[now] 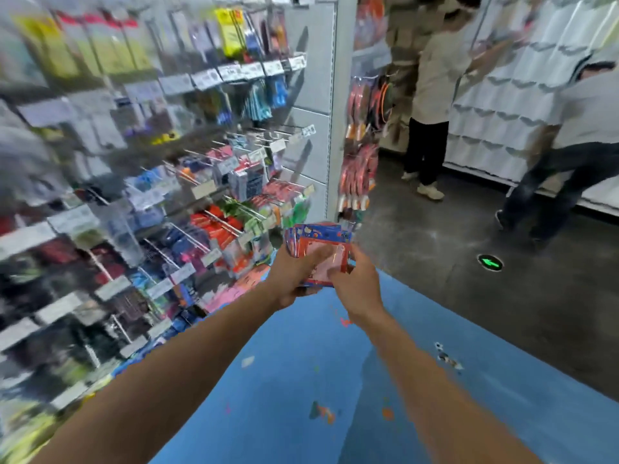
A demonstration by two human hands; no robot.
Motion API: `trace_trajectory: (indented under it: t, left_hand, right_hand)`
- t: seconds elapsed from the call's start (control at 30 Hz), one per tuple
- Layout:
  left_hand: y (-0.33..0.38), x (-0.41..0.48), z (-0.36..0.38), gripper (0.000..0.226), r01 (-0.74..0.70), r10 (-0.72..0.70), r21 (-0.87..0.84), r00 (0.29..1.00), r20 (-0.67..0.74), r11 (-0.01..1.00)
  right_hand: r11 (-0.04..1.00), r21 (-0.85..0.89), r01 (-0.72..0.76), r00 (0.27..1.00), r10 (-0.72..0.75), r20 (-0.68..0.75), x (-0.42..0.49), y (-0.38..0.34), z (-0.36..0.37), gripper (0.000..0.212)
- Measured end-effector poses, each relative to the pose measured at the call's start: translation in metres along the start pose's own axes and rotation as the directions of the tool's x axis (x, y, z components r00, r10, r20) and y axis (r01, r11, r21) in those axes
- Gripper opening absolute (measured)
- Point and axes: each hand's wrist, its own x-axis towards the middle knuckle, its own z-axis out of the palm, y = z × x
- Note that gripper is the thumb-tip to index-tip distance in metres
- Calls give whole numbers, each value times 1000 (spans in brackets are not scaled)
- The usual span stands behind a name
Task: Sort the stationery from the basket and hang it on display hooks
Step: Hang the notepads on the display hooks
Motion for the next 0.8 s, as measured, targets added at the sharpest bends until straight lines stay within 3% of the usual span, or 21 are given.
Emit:
trace_trajectory:
  t: [0.17, 0.33, 0.4, 0.5, 0.63, 0.7, 0.8]
  left_hand:
    - [46, 50, -24, 40, -102, 91, -35, 971, -222, 994]
    - [95, 99, -32, 19, -194, 181, 11, 897, -404, 981]
    - [111, 110, -37, 35, -198, 170, -19, 883, -439, 980]
    - [130, 125, -56, 94, -229, 161, -74, 847, -507, 971]
    - [147, 143, -91, 85, -248, 89, -179, 785, -614, 952]
    - [154, 153, -114, 93, -256, 54, -211, 747, -663, 943]
    - [163, 167, -152, 97, -269, 31, -217, 690, -724, 938]
  right_hand:
    - [989, 73, 127, 985, -134, 106, 82, -40, 30, 38]
    - [982, 156, 109, 947, -151, 285, 161, -83, 43, 35]
    - [972, 177, 152, 905, -209, 371, 184, -99, 53, 27]
    - [955, 178, 238, 828, -296, 477, 212, -116, 77, 14]
    - [956, 264, 129, 754, -267, 600, 248, -133, 116, 17]
    - [955, 292, 59, 721, -243, 649, 264, -139, 139, 19]
    - [955, 297, 17, 727, -215, 652, 287, -144, 174, 18]
